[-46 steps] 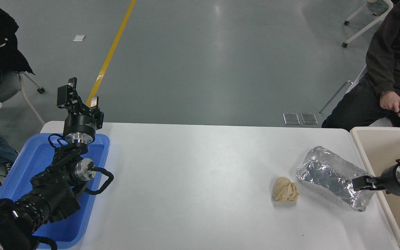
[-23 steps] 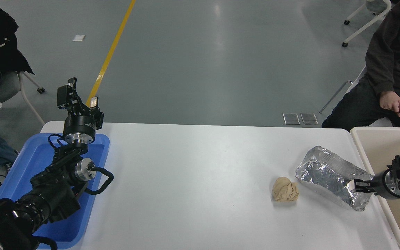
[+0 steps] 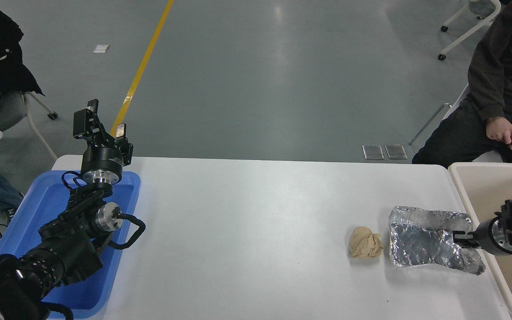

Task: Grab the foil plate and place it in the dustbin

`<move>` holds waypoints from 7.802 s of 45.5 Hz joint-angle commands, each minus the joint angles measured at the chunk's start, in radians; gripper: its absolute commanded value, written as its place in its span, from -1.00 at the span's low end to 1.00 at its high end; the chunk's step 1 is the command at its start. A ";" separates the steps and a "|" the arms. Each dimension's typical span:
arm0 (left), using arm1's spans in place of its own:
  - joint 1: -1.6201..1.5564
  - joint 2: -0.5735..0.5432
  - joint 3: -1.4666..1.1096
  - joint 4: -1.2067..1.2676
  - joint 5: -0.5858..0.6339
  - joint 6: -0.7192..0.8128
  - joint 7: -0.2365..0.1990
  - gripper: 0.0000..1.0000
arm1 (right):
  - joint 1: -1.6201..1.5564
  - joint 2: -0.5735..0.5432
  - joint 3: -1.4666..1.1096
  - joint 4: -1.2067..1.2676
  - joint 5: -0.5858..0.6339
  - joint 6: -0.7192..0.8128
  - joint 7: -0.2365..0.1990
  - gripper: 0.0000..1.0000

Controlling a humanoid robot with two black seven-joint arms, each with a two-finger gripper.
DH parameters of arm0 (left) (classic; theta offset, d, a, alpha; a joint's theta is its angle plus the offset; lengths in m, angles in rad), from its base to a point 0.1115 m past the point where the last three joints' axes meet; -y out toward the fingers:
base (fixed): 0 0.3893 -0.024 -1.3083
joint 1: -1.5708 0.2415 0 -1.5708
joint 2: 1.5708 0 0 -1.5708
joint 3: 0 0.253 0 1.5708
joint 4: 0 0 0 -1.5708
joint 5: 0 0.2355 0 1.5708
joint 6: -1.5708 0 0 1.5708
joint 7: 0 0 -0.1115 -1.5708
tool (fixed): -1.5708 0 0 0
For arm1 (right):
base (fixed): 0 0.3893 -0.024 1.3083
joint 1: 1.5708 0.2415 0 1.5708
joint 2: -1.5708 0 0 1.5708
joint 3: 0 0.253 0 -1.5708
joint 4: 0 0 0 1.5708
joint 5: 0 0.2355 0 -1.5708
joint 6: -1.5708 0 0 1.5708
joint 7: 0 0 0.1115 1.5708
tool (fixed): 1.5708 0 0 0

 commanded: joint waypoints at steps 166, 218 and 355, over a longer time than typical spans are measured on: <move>0.000 0.000 0.000 0.000 0.000 0.000 0.000 0.99 | -0.304 -0.070 0.178 -0.437 -0.155 -0.229 -0.078 -1.00; -0.002 0.000 0.000 0.000 0.000 0.000 0.000 0.99 | -0.223 -0.021 0.180 -0.420 -0.109 -0.203 -0.073 1.00; 0.000 0.000 0.001 0.000 -0.002 0.000 0.000 0.99 | 1.468 0.142 -0.193 1.160 0.110 0.432 -0.024 1.00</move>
